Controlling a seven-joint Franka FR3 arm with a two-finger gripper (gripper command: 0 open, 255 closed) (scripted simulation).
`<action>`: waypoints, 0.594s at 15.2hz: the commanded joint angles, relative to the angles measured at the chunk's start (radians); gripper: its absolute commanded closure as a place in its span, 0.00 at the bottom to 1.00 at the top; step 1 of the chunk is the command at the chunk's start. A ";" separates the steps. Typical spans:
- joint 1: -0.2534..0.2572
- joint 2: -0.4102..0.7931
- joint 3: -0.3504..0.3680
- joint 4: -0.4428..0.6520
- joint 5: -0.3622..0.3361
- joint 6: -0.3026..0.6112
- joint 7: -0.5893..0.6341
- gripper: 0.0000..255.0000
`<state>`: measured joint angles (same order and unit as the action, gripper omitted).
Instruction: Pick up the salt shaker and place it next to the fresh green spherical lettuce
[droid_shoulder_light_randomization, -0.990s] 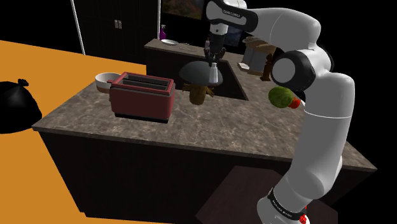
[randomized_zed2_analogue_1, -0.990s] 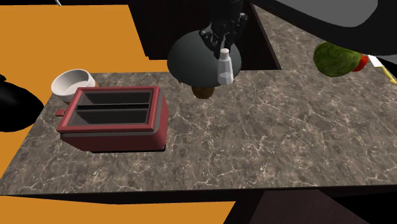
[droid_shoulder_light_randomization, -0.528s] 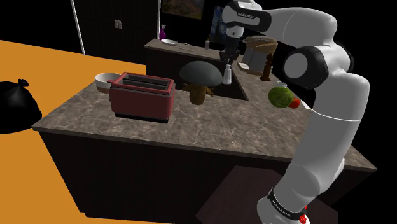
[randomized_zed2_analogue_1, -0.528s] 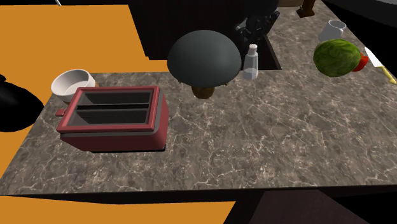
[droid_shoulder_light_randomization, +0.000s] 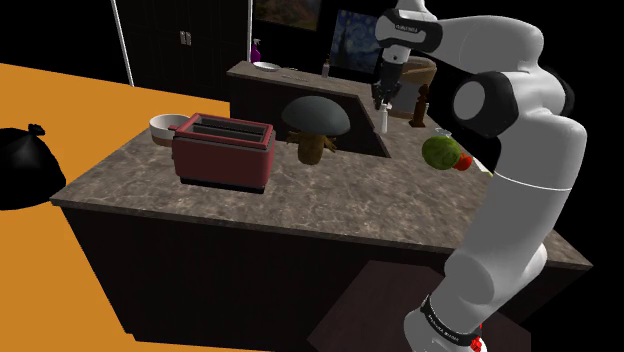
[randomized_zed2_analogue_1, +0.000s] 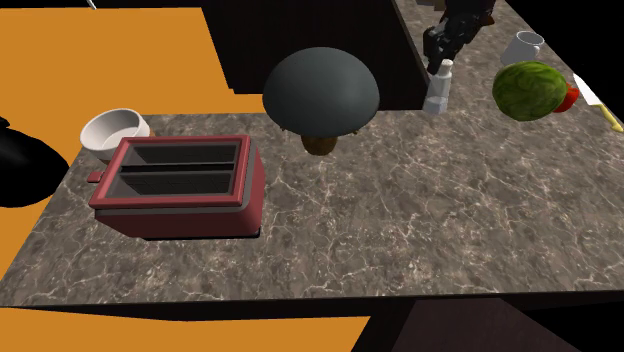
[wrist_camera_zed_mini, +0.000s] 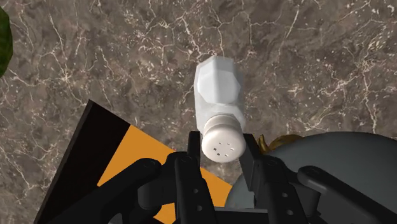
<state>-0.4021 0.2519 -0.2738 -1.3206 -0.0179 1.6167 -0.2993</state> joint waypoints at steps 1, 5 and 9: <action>-0.031 0.013 -0.015 0.020 0.010 -0.004 -0.047 1.00; -0.097 0.043 -0.045 0.057 0.032 -0.008 -0.138 1.00; -0.171 0.092 -0.070 0.123 0.061 -0.022 -0.229 1.00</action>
<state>-0.5558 0.3379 -0.3377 -1.2049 0.0373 1.5948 -0.5056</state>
